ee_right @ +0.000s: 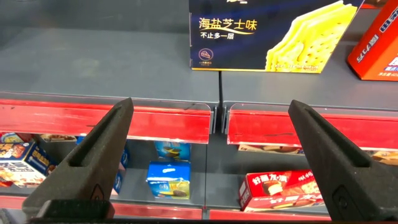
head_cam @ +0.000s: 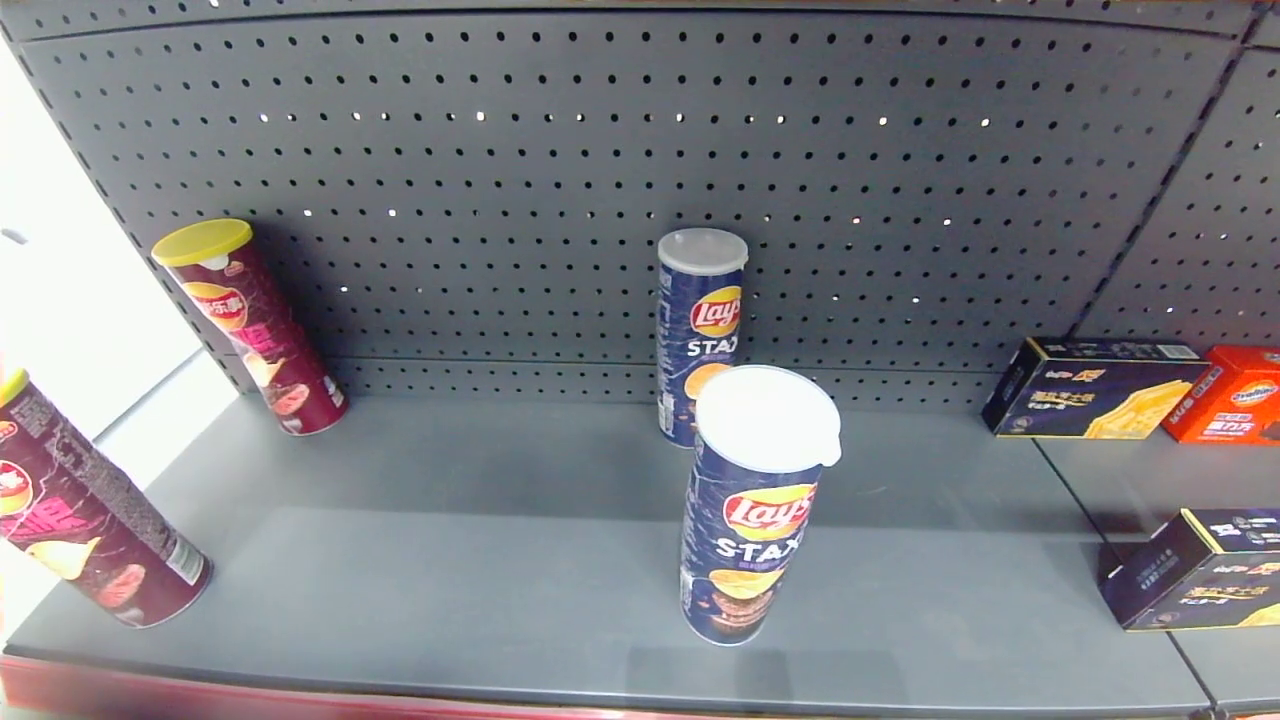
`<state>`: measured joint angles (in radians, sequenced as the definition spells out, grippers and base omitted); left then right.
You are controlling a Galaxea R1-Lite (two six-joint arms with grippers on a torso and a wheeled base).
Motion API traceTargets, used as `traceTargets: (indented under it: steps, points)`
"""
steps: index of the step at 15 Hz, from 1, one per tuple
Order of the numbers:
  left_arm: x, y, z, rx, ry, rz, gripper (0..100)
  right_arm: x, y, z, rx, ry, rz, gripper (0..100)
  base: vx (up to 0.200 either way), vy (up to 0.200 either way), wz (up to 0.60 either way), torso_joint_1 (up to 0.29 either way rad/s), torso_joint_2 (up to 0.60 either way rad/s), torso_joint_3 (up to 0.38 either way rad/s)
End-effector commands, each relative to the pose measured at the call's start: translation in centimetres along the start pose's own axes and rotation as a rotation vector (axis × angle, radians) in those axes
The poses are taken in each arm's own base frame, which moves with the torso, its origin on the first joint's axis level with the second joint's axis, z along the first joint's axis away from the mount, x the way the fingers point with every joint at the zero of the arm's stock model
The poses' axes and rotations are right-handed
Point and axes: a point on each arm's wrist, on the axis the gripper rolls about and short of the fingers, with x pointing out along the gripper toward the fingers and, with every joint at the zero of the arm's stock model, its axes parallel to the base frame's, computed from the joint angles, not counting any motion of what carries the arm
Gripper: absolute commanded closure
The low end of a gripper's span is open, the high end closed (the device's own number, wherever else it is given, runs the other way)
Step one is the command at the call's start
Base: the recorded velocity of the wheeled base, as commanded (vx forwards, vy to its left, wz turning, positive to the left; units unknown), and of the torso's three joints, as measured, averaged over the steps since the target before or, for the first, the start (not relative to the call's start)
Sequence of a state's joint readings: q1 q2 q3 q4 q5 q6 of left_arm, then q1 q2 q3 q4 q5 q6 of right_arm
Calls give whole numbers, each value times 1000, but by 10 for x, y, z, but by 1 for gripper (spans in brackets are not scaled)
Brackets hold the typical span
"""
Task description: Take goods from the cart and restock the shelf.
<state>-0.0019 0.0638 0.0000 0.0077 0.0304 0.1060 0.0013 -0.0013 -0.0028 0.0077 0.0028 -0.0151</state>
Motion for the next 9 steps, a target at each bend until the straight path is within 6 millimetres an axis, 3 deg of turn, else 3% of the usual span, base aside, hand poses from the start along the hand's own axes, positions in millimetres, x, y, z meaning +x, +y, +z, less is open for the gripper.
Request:
traceTargets:
  steps: [1,4,9]
  points:
    - [-4,0,0,-8,-63,10,0,0,0,0,0,3,1,0,0,0,0,0,0,0]
    - [-4,0,0,-102,-64,6,0,0,0,0,0,3,1,0,0,0,0,0,0,0]
    - [-4,2,0,-114,-62,101,0,0,0,0,0,1,1,0,0,0,0,0,0,0]
